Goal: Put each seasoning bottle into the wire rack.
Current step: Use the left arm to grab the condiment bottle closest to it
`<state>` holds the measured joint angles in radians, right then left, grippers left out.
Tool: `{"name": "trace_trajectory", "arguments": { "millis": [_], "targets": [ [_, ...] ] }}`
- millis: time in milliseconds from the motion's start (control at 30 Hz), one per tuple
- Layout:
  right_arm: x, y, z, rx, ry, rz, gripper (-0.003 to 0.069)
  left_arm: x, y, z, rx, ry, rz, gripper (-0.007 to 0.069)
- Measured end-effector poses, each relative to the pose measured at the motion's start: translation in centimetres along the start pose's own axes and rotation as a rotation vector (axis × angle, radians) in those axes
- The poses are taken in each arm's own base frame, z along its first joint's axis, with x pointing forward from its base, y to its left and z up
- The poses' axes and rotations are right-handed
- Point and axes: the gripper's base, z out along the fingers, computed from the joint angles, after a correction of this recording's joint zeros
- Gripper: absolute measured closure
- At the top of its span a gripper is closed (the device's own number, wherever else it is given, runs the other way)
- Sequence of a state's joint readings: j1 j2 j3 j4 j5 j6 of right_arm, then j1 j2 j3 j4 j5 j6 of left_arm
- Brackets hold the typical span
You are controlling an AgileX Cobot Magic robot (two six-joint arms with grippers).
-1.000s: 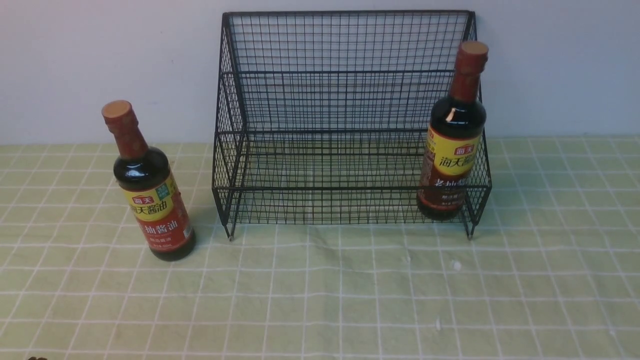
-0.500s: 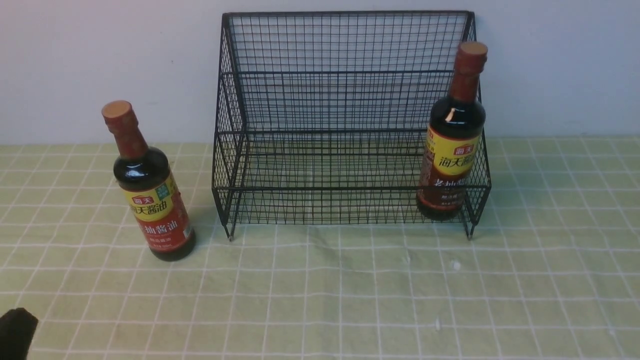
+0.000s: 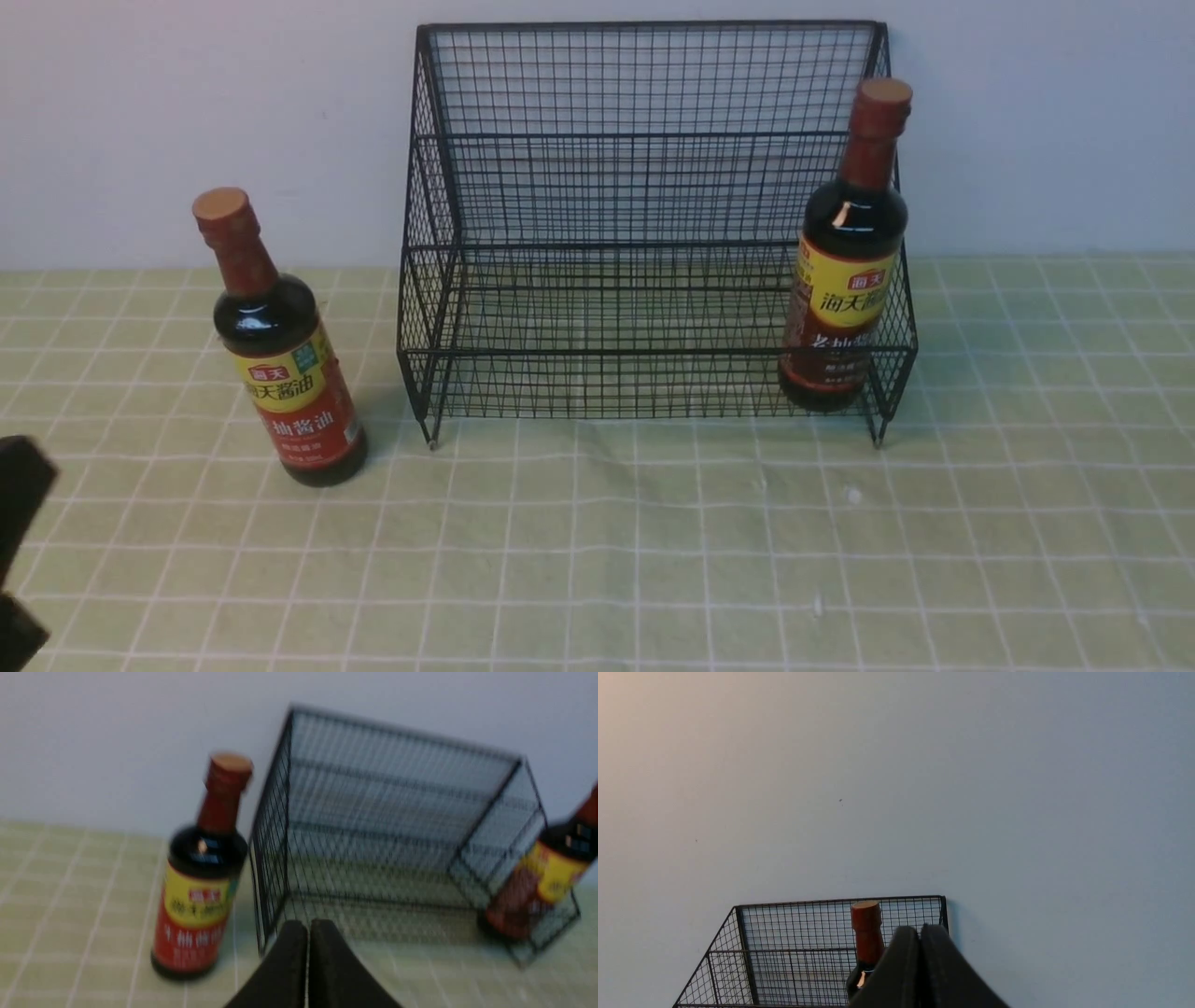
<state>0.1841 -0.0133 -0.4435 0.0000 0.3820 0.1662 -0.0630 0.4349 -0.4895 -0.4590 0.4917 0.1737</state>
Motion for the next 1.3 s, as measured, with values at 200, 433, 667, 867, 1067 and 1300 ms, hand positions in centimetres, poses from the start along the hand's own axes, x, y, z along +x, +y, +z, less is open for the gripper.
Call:
{"name": "trace_trajectory", "arguments": {
  "millis": [200,433,667,867,1067,1300],
  "targets": [
    [-0.1,0.0,0.0,-0.002,-0.014,0.000,0.0671,-5.3,-0.6,5.3,-0.005,0.408,0.102,0.0634],
    [-0.1,0.0,0.0,-0.003,-0.017,0.004,0.0671,-7.9,0.4,10.0,-0.043,0.297,0.177,0.0634],
    [0.0,0.0,0.0,-0.003,0.001,0.013,0.0671,-6.6,1.8,10.8,-0.118,0.098,0.192,0.0634],
    [0.0,0.0,0.0,-0.003,0.002,0.014,0.0671,-6.8,1.8,11.2,-0.136,-0.005,0.203,0.0584],
    [0.0,0.0,0.0,-0.004,0.001,0.017,0.0671,-7.1,0.6,11.8,-0.091,-0.042,0.222,0.0401],
    [-0.2,0.1,0.0,-0.012,-0.022,0.033,0.0671,-9.1,-0.9,13.5,-0.011,0.119,0.223,0.0136]
  ]
}}
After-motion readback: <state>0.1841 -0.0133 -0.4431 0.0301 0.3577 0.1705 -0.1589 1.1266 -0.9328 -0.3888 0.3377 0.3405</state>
